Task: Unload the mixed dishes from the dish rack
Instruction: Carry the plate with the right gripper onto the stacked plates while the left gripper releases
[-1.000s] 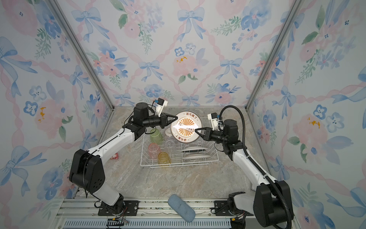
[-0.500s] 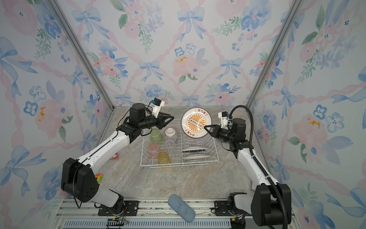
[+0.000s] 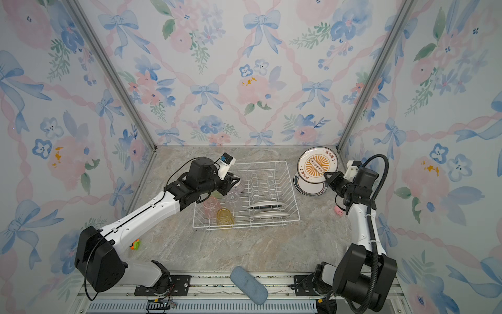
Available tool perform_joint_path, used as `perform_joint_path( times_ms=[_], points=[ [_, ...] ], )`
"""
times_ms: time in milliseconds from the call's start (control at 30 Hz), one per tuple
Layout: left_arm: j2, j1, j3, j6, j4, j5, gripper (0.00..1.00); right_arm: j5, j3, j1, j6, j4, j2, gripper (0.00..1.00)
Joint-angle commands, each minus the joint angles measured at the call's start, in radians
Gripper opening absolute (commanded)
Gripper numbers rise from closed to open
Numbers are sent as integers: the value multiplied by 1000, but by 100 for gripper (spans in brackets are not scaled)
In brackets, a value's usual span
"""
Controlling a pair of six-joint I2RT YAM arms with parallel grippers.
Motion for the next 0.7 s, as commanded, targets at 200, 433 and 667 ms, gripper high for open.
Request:
perform_joint_path(
  times_ms=[200, 433, 667],
  points=[
    [27, -12, 28, 32, -7, -10, 36, 23, -40, -26, 65, 164, 195, 0],
    [69, -15, 56, 36, -8, 1, 36, 18, -38, -27, 78, 211, 276, 0],
    [97, -18, 78, 41, -8, 4, 36, -15, -36, -22, 113, 281, 356, 0]
  ],
)
